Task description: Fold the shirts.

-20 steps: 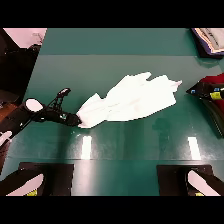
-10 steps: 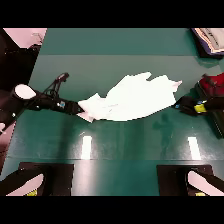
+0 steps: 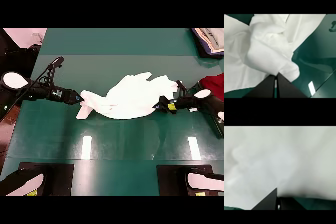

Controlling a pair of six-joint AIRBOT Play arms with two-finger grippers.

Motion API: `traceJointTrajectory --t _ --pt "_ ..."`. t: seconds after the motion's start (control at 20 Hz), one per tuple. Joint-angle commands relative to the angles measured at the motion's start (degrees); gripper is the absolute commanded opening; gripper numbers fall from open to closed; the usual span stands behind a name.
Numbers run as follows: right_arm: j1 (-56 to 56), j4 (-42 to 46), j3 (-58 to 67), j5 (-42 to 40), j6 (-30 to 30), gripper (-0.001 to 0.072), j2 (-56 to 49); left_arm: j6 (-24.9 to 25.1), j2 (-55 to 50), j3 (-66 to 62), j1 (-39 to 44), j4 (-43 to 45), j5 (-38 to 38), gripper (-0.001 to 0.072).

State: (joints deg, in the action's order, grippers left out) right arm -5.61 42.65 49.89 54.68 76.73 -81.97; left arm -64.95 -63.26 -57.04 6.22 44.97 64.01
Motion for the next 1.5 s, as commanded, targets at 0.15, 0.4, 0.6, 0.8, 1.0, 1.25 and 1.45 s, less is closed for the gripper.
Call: traceJointTrajectory --t 0.15,0.4,0.6,0.8,1.0,1.25,1.45 --pt "1.90 5.49 11.21 1.95 -0.28 0.0013 7.39 -5.66 3.32 -9.11 -7.85 -4.55 -0.24 0.0024" --pt "9.05 8.44 31.54 4.72 -0.13 0.0011 21.46 -7.19 9.31 -29.77 -17.09 -8.20 -4.52 0.0024" --pt "9.16 8.44 45.40 6.10 -0.15 0.0012 26.64 -7.15 10.95 -46.34 -17.03 -13.00 -4.61 0.0025" --pt "8.70 8.52 54.07 11.91 -0.11 0.0012 29.51 -7.30 10.95 -59.21 -17.03 -19.52 -2.32 0.0024" --pt "8.70 8.55 60.65 22.49 2.45 0.0012 29.79 -10.08 11.63 -65.90 -17.03 -25.42 0.74 0.0024" --pt "8.68 8.48 56.00 32.74 9.94 0.0012 26.25 -13.14 12.55 -61.61 -17.03 -10.34 1.60 0.0023" --pt "8.68 8.68 40.63 35.43 10.34 0.0012 17.79 -14.78 7.41 -44.70 -17.03 -4.61 8.22 0.0023"
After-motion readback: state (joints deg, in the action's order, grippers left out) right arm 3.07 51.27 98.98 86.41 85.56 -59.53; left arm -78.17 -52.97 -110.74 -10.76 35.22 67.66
